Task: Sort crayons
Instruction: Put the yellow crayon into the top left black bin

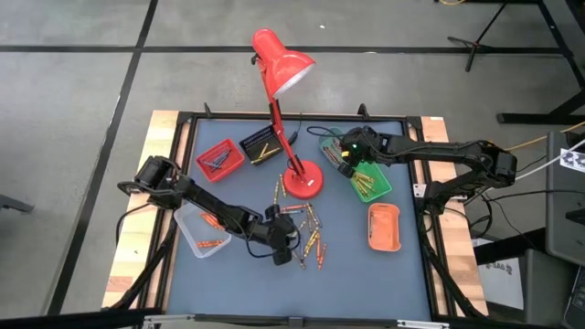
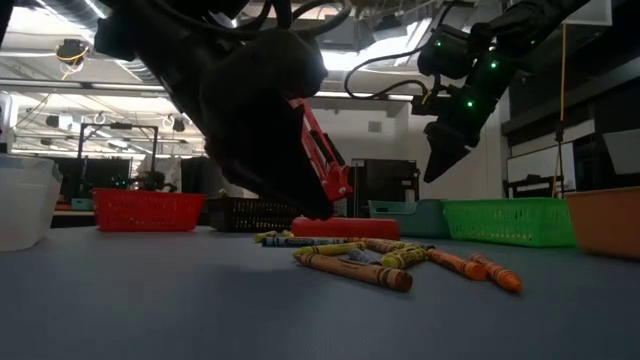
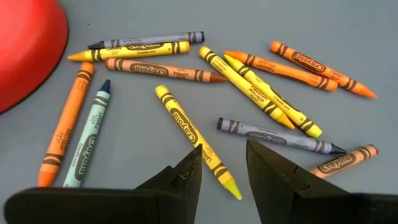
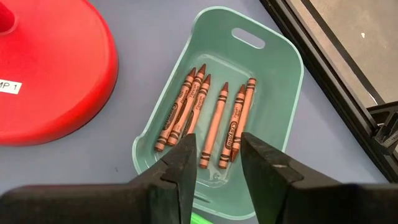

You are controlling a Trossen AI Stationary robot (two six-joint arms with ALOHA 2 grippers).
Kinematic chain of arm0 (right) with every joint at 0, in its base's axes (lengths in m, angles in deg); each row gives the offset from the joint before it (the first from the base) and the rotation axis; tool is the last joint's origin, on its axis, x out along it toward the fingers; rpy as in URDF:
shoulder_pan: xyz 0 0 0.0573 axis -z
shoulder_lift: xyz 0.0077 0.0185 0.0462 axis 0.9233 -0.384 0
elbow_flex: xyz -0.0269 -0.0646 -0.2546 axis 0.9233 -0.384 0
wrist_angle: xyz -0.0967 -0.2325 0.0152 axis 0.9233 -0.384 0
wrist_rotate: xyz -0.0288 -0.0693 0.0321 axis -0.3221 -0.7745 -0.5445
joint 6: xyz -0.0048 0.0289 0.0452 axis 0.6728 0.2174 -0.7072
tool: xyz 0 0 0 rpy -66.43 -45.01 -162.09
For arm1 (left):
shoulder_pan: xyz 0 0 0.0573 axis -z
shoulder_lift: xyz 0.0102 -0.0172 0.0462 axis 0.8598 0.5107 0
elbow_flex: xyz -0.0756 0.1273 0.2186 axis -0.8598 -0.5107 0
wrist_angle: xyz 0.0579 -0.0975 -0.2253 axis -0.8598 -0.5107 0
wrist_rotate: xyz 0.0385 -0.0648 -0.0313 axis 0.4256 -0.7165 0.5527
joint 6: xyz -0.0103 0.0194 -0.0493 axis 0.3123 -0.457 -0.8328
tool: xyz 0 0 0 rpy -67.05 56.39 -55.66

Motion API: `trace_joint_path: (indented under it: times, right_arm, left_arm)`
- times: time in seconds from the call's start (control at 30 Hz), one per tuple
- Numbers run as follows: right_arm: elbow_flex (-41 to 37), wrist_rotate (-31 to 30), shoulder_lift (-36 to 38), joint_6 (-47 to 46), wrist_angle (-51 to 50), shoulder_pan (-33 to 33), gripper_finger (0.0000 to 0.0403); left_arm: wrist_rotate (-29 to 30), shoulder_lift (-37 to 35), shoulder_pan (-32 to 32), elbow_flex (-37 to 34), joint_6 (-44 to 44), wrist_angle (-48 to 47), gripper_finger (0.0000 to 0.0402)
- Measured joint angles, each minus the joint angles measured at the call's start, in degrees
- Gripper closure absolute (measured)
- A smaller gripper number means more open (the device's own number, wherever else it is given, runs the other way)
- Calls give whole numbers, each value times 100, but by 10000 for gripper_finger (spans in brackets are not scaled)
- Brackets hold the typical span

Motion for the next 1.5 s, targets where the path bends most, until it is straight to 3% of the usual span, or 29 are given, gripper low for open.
trace_joint_path:
  times: [0.6,0.83,1.17,1.5]
  right_arm:
    - [2,7,0,-1,-4,-2,281]
    - [2,193,0,-1,-1,-2,281]
    - [2,720,0,-3,0,-2,281]
    - [2,2024,0,-2,-5,-2,281]
  left_arm:
    - [67,549,9,13,-128,168,294]
    - [195,550,0,20,-134,90,330]
    - [169,555,-186,17,-153,93,395]
    - [209,351,-490,-10,148,2,394]
